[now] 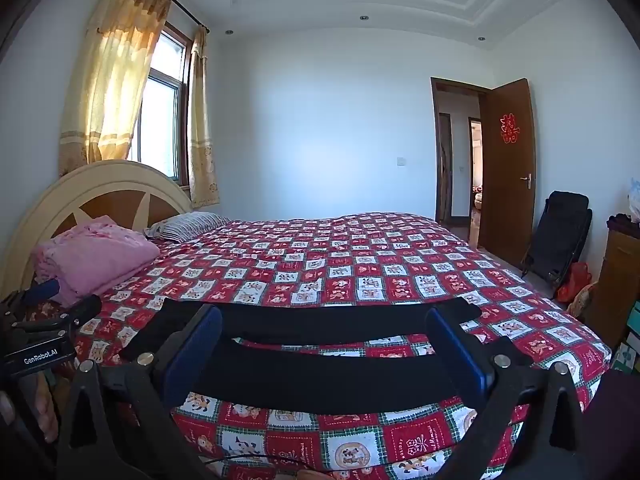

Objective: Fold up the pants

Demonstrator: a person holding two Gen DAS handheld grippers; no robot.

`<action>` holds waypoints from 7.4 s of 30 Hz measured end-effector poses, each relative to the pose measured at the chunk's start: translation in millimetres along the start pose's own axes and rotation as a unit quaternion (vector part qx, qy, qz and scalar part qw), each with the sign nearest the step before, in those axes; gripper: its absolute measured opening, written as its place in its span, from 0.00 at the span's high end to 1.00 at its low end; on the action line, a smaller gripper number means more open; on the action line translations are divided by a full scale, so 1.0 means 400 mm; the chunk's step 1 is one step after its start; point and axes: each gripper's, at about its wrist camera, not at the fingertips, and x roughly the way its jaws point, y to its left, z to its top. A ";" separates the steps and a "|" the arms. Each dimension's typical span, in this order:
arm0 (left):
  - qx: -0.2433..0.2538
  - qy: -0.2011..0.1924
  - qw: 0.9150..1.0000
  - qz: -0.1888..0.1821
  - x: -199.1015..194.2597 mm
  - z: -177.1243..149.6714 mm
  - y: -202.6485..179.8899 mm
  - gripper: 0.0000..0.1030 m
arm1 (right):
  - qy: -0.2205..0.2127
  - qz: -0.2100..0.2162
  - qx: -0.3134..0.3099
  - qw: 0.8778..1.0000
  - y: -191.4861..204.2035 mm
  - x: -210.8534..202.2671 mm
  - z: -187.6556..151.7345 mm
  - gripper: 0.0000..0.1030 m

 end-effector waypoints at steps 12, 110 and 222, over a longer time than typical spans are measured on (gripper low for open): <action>0.011 -0.002 1.000 -0.001 0.000 -0.002 -0.003 0.00 | -0.001 -0.002 -0.002 1.000 -0.009 0.014 -0.007 0.01; -0.022 0.074 0.997 0.029 0.202 -0.078 0.151 0.00 | 0.059 0.051 -0.003 0.997 -0.026 0.157 -0.093 0.01; -0.063 0.260 0.961 -0.075 1.099 -0.107 0.528 0.88 | 0.264 -0.080 0.042 0.960 -0.904 1.090 -0.057 0.95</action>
